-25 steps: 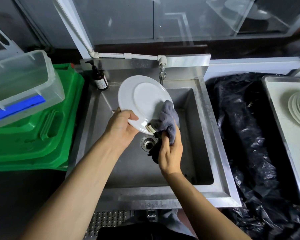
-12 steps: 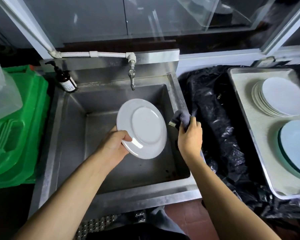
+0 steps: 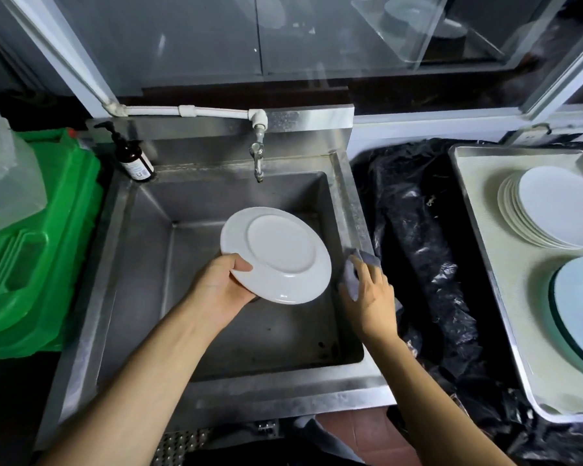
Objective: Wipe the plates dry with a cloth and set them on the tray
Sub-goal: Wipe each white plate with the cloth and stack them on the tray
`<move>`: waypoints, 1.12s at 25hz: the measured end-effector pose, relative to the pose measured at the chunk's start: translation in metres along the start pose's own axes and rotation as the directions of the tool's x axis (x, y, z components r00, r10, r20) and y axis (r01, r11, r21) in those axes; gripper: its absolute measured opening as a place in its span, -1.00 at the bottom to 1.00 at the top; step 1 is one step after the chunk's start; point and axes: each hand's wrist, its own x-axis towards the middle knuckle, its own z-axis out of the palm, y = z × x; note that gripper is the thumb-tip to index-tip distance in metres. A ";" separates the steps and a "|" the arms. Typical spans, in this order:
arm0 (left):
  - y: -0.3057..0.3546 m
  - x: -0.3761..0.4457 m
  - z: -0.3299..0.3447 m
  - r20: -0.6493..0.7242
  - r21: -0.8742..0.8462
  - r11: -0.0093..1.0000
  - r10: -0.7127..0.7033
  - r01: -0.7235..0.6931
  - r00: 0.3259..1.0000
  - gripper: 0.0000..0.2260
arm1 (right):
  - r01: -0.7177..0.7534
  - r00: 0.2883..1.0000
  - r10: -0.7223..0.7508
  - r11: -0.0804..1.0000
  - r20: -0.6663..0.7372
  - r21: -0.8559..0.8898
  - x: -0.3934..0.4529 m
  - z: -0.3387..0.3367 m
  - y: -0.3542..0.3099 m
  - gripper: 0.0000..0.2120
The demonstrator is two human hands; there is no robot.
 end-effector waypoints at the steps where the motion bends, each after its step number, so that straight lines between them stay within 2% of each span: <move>1: 0.000 -0.001 0.002 -0.010 -0.029 1.000 -0.003 0.003 1.000 -0.50 | 0.127 0.990 -0.119 0.987 -0.081 0.098 0.003 -0.002 -0.008 -0.43; 3: 0.000 -0.003 0.003 -0.033 -0.088 0.996 -0.017 0.014 0.999 -0.56 | 0.347 0.922 -0.312 0.928 -0.230 0.134 0.008 -0.010 -0.021 -0.48; 6: 0.001 -0.006 0.000 -0.048 -0.200 0.979 -0.051 0.041 0.998 -0.55 | 0.511 0.828 -0.463 0.856 -0.316 0.084 0.015 -0.025 -0.024 -0.57; 10: 0.006 -0.003 -0.015 -0.060 -0.300 0.953 -0.064 0.043 0.996 -0.71 | 0.592 0.748 -0.562 0.806 -0.352 -0.029 0.020 -0.041 -0.039 -0.72; 13: 0.009 -0.001 -0.032 -0.051 -0.274 0.955 -0.130 0.111 0.990 -0.52 | 0.602 0.718 -0.567 0.797 -0.404 -0.048 0.014 -0.046 -0.070 -0.82; 15: 0.009 -0.001 -0.043 -0.076 -0.204 0.971 -0.145 0.127 0.987 -0.49 | 0.527 0.789 -0.474 0.849 -0.391 0.035 0.006 -0.051 -0.089 -0.84; 17: 0.010 -0.002 -0.055 -0.163 -0.047 0.994 -0.104 0.097 0.981 -0.62 | 0.348 0.902 -0.278 0.921 -0.331 0.175 0.000 -0.056 -0.103 -0.67; 19: 0.012 -0.004 -0.066 -0.266 0.154 0.987 0.003 0.039 0.964 -0.76 | 0.177 0.970 -0.089 0.897 -0.227 0.405 -0.003 -0.060 -0.111 -0.54; 21: 0.016 -0.005 -0.077 -0.324 0.310 0.951 0.108 -0.002 0.940 -0.87 | 0.076 0.990 0.005 0.825 -0.142 0.560 -0.006 -0.063 -0.115 -0.52; 23: 0.021 -0.009 -0.084 -0.324 0.403 0.915 0.169 -0.025 0.931 -0.91 | 0.013 0.995 0.053 0.786 -0.087 0.619 -0.011 -0.065 -0.119 -0.53; 26: 0.027 -0.011 -0.092 -0.216 0.475 0.870 0.264 -0.135 0.940 -0.89 | -0.076 0.990 0.136 0.731 -0.035 0.678 -0.019 -0.061 -0.123 -0.56; 28: 0.030 -0.010 -0.096 -0.145 0.516 0.834 0.312 -0.197 0.939 -0.88 | -0.124 0.977 0.212 0.692 -0.036 0.711 -0.025 -0.060 -0.124 -0.69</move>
